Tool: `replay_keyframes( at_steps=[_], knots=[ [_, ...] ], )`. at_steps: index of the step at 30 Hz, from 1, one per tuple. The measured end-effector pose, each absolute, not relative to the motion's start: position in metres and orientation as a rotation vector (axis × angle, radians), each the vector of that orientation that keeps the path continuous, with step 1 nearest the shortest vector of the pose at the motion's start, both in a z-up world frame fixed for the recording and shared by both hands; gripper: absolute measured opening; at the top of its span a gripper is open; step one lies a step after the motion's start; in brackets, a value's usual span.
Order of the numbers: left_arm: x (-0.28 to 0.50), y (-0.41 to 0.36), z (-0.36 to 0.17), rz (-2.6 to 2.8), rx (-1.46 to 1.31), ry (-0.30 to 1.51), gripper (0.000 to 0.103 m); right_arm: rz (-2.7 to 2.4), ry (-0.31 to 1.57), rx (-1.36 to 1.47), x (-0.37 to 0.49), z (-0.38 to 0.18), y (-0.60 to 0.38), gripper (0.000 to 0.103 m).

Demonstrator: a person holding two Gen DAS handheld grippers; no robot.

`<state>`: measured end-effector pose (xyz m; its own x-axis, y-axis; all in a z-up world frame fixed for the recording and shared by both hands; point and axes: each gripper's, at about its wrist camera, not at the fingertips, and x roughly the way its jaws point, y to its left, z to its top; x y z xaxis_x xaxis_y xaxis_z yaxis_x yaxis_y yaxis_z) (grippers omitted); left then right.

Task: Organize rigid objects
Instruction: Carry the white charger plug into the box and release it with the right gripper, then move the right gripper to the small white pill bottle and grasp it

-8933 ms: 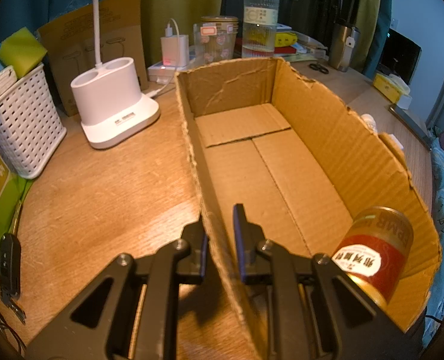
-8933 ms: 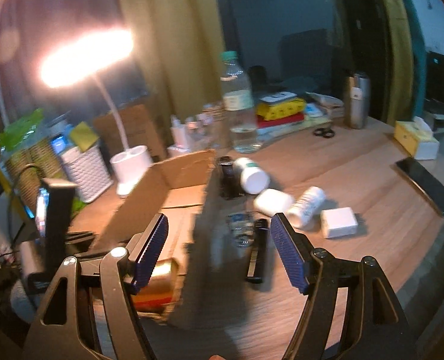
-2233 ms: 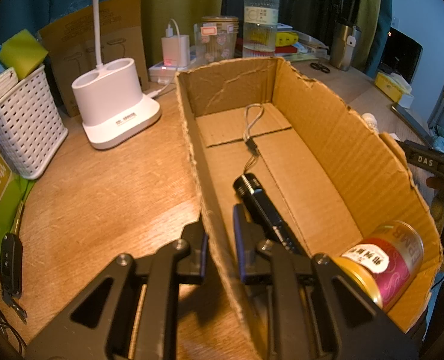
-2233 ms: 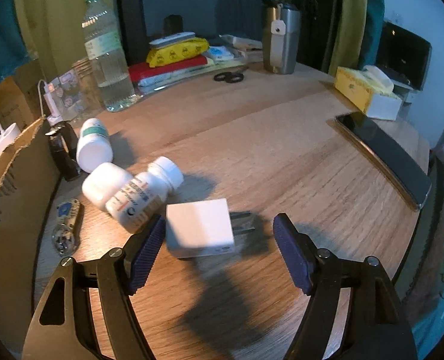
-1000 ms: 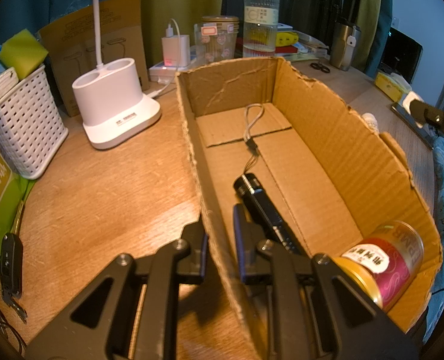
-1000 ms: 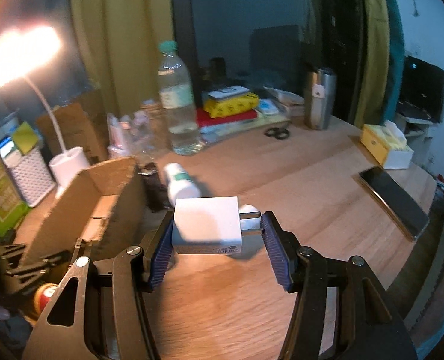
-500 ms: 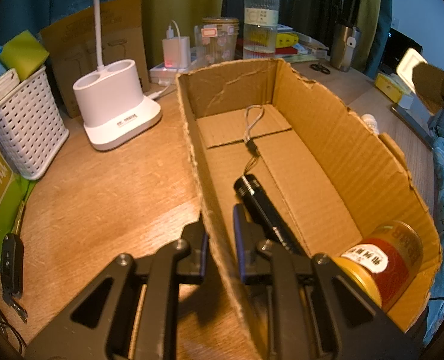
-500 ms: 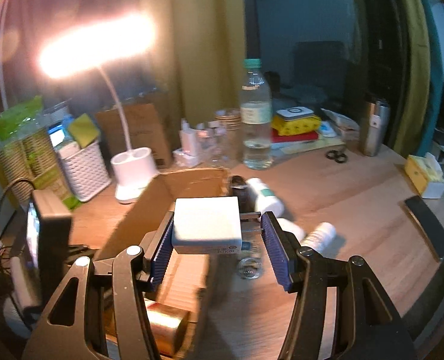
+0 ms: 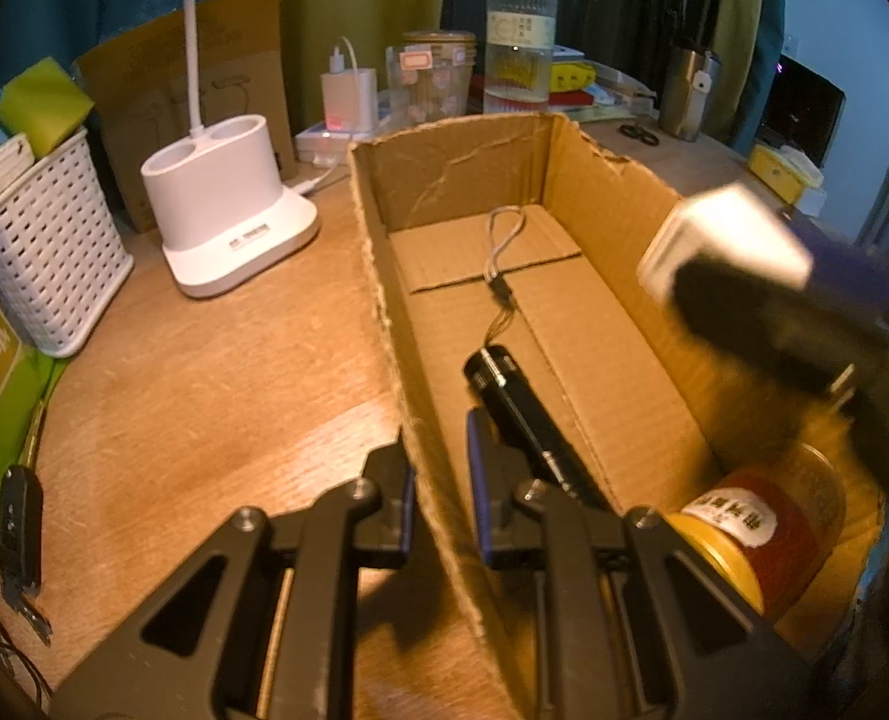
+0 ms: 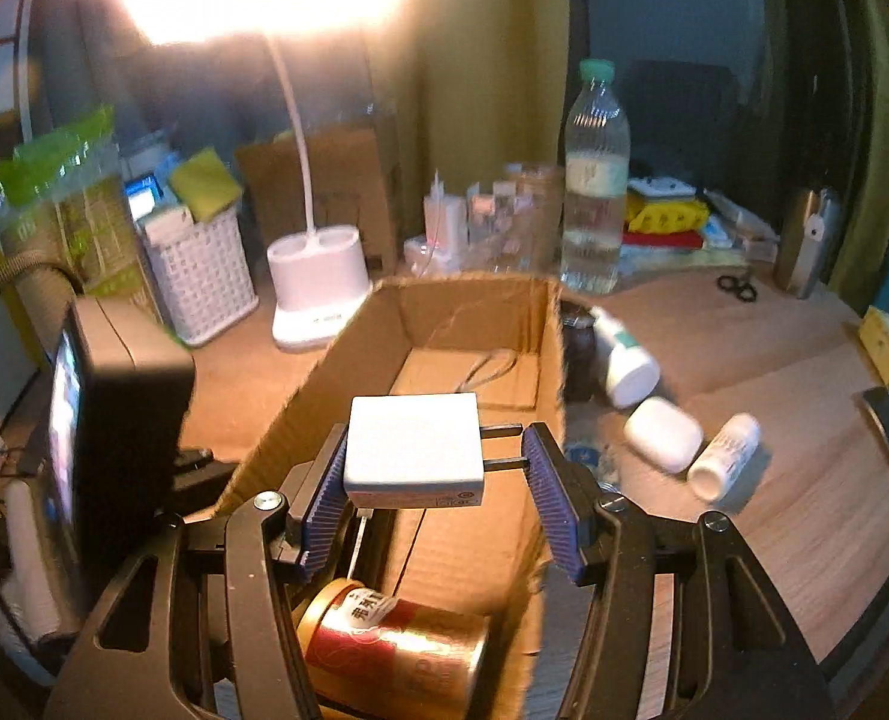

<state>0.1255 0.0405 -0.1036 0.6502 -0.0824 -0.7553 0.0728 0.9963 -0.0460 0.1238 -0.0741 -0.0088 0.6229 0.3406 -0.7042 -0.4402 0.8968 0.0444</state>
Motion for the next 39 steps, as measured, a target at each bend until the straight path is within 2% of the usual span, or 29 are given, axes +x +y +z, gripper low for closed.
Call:
replay_keyframes(
  at_steps=[8, 28, 39],
  knots=[
    [0.128, 0.043, -0.104, -0.097, -0.035, 0.866, 0.015, 0.420, 0.841, -0.158, 0.128, -0.027, -0.065, 0.060],
    [0.131, 0.047, -0.104, -0.137, -0.069, 0.883, 0.016, 0.394, 0.898, -0.184, 0.128, -0.030, -0.056, 0.062],
    [0.132, 0.047, -0.103, -0.134, -0.062, 0.883, 0.016, 0.282, 0.757, -0.110, 0.133, 0.007, -0.097, 0.063]
  ],
)
